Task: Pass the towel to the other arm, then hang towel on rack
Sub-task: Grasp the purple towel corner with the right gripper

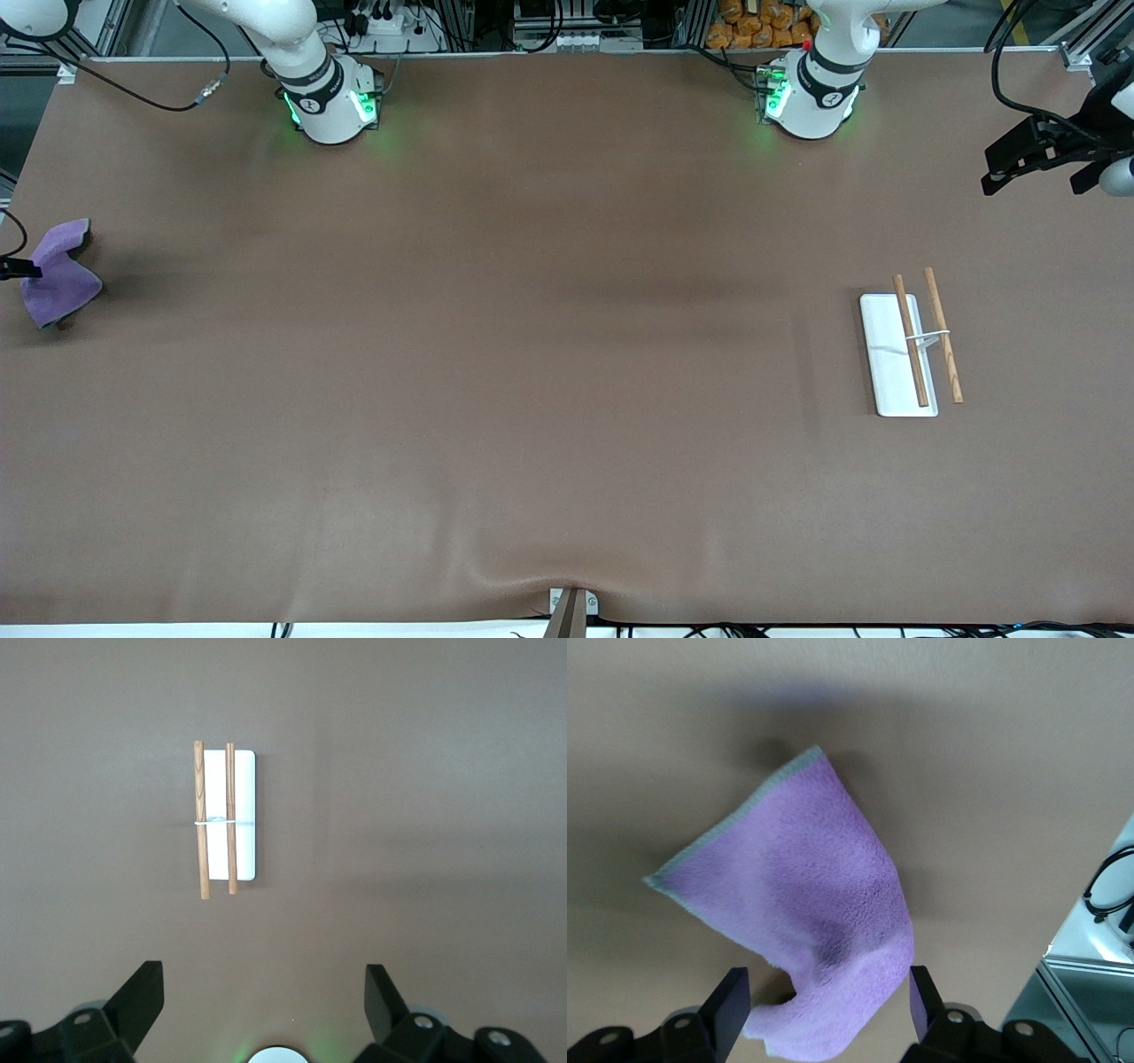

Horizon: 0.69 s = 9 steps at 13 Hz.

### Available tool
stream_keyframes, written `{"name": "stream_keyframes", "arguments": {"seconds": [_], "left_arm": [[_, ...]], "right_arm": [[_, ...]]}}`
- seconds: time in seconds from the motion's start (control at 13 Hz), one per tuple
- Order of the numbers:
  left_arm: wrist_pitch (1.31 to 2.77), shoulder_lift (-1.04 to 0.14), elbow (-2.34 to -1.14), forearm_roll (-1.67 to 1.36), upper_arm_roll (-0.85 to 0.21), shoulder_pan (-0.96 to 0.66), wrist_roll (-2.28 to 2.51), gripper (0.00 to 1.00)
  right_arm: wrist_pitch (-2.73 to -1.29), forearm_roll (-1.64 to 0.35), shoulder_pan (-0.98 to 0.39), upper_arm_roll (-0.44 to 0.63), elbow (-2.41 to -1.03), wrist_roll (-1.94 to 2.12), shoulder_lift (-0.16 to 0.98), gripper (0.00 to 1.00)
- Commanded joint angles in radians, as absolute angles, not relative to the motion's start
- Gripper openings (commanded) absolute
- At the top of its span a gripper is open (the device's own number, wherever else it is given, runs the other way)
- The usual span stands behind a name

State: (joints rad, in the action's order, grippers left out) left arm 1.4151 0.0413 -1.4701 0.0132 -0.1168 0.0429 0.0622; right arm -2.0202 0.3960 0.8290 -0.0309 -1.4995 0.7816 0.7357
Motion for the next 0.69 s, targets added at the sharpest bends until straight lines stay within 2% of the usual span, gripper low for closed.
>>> {"name": "stream_keyframes", "arguments": {"seconds": [0.0, 0.15, 0.23, 0.46, 0.61], "left_arm": [[1.407, 0.057, -1.473, 0.003, -0.112, 0.052, 0.054, 1.0], [1.407, 0.057, -1.471, 0.003, -0.113, 0.061, 0.054, 1.0], [1.41, 0.055, -1.47, 0.003, -0.114, 0.061, 0.054, 1.0], [1.414, 0.052, -1.47, -0.009, -0.114, 0.061, 0.054, 1.0], [1.411, 0.054, -1.474, -0.009, -0.115, 0.06, 0.052, 1.0]], "right_arm": [[-2.045, 0.414, 0.861, -0.054, -1.514, 0.781, 0.758, 0.79], [-2.037, 0.413, 0.864, -0.054, -1.513, 0.779, 0.759, 0.55], [-2.033, 0.413, 0.865, -0.054, -1.514, 0.778, 0.758, 0.36], [-2.033, 0.413, 0.873, -0.054, -1.514, 0.793, 0.759, 0.0], [-2.034, 0.411, 0.876, -0.054, -1.514, 0.811, 0.759, 0.0]]}}
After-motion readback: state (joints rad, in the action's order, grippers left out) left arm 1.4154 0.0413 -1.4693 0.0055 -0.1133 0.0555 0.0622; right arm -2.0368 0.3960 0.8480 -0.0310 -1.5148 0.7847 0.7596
